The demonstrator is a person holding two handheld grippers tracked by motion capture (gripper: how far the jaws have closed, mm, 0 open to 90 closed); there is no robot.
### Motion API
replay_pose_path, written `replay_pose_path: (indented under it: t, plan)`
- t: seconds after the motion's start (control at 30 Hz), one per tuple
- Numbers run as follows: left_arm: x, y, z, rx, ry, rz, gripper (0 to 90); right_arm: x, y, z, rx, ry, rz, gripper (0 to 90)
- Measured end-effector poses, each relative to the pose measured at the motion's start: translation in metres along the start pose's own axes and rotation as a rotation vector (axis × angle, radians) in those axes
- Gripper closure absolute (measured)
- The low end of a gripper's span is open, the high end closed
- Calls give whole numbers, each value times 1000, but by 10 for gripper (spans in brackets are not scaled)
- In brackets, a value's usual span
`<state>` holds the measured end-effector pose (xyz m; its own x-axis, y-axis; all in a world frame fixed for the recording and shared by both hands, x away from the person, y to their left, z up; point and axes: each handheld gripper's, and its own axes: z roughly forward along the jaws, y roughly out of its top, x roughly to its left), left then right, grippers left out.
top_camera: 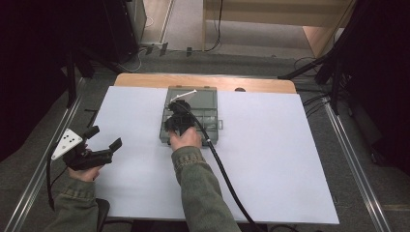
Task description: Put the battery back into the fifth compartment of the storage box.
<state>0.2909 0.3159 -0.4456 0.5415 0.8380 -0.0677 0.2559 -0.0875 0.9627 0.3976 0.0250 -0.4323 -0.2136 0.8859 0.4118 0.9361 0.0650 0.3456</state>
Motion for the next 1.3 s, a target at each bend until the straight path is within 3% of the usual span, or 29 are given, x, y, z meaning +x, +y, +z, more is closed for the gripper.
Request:
replay_pose_path:
  t: [0.13,0.3,0.47,0.63,0.73,0.9,1.13,1.3]
  plan:
    - [-1,0,1,2,-4,4,25,-2,3,4,-3,31,37,776]
    - [-1,0,0,2,5,14,25,-5,5,7,1,19,39,771]
    - [-4,-1,2,15,0,31,26,-4,4,9,15,17,41,680]
    - [-3,0,1,12,1,29,26,-2,2,3,-10,3,3,594]
    - [-3,-1,1,13,0,29,26,-1,0,-2,-16,-15,-33,471]
    - [-3,0,1,8,-7,16,26,-3,-2,-7,13,-26,-99,341]
    - [-2,0,1,8,-13,3,25,-14,-7,-11,88,-122,-169,258]
    - [-2,0,1,7,-14,3,26,-20,-14,-18,103,-145,-186,249]
